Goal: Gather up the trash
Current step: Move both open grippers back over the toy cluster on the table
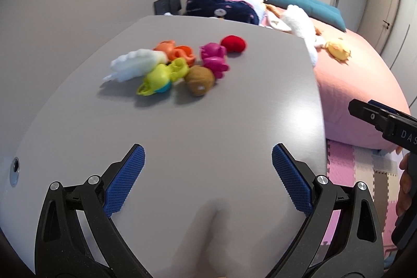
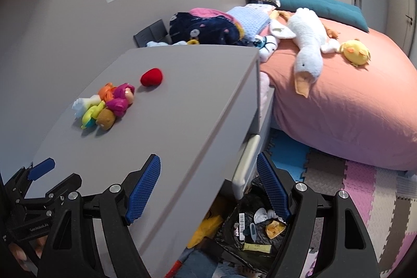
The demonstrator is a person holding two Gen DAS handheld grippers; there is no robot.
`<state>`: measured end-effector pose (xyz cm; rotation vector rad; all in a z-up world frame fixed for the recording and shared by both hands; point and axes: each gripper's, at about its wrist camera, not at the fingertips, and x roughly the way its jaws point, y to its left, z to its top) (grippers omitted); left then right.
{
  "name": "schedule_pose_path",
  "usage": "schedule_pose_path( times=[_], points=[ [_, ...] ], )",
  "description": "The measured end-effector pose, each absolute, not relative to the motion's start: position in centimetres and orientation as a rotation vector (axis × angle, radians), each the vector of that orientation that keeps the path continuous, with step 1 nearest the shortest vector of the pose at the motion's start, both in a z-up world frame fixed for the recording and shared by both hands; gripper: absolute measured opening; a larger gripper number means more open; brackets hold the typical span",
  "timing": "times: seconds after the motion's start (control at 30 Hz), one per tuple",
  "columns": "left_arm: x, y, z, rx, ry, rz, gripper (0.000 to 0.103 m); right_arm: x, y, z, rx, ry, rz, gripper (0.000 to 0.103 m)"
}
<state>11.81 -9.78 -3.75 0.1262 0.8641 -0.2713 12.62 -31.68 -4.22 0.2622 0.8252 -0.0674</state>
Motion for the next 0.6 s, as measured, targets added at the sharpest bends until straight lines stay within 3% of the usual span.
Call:
schedule_pose_path(
  times=[0.6],
  points=[
    [16.1, -3.3, -4.3, 0.087, 0.865, -0.207, 0.095, 17.9, -27.4, -4.5, 0.267, 0.848, -0.003, 0.077]
  ],
)
